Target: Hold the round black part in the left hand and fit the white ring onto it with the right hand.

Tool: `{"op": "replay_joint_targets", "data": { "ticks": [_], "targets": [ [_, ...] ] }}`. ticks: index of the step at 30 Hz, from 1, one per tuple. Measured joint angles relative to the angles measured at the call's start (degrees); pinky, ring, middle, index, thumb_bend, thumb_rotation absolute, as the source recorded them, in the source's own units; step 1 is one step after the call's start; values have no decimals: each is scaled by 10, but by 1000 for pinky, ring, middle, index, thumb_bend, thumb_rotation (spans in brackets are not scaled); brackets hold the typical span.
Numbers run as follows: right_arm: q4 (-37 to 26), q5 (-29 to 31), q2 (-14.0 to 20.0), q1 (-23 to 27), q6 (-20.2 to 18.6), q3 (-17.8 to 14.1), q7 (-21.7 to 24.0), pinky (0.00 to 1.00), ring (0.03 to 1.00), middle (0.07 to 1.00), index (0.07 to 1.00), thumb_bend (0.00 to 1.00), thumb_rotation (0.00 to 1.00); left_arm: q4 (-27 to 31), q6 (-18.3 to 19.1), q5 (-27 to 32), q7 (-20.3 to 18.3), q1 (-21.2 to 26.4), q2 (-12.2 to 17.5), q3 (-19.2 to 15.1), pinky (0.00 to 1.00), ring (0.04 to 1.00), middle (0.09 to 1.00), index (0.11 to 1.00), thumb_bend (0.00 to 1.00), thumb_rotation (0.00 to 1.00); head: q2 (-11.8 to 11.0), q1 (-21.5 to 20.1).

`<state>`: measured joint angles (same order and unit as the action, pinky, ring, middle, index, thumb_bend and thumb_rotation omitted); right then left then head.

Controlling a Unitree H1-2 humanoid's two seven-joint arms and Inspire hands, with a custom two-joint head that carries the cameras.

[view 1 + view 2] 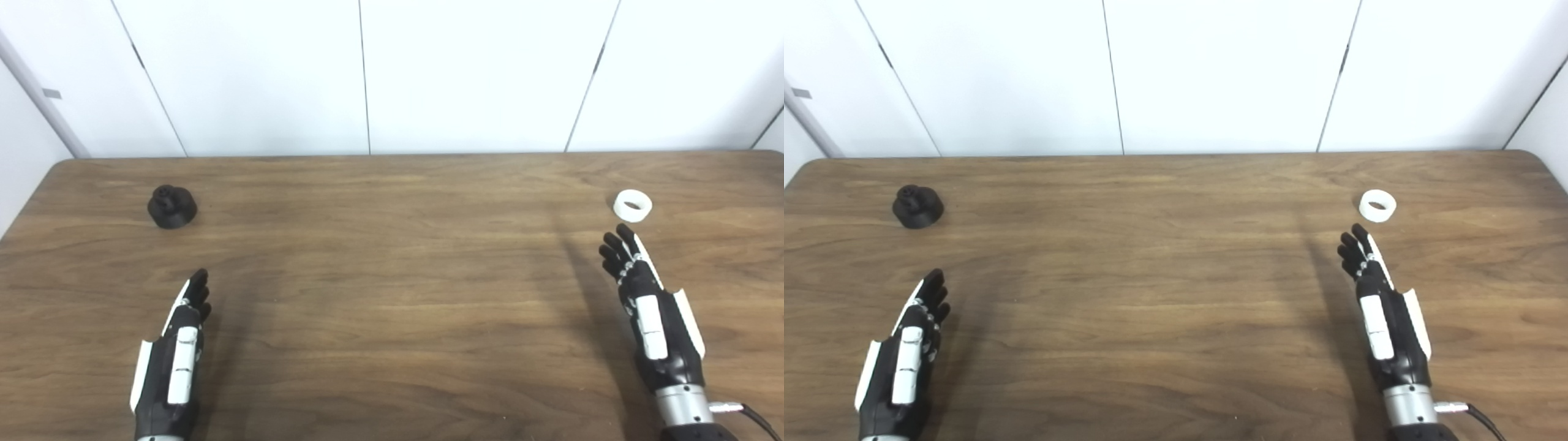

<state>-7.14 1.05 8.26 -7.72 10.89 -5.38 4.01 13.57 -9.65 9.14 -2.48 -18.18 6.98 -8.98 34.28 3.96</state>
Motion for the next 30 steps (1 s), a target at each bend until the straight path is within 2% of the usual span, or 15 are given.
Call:
{"op": "replay_joint_targets", "data": {
  "ticks": [11, 16, 24, 30],
  "targets": [
    [0, -2, 0, 0, -2, 0, 0, 939, 927, 939, 958, 581, 1000, 0, 0, 2, 0, 0, 0, 0, 1000, 1000, 992, 956, 505, 882, 0, 0],
    [0, -2, 0, 0, -2, 0, 0, 944, 930, 939, 957, 578, 1000, 0, 0, 0, 0, -1, 0, 1, 1000, 1000, 981, 949, 507, 877, -7, 18],
    [5, 7, 2, 1, 3, -3, 3, 950, 936, 941, 960, 587, 1000, -1, -10, -12, 1, -1, -1, 5, 1000, 1000, 986, 956, 466, 854, -38, 81],
    [24, 32, 14, 12, 14, -5, 12, 999, 959, 957, 971, 588, 1000, -9, -34, -25, 4, 1, -3, 11, 1000, 994, 975, 944, 506, 791, -66, 130]
  ]
}}
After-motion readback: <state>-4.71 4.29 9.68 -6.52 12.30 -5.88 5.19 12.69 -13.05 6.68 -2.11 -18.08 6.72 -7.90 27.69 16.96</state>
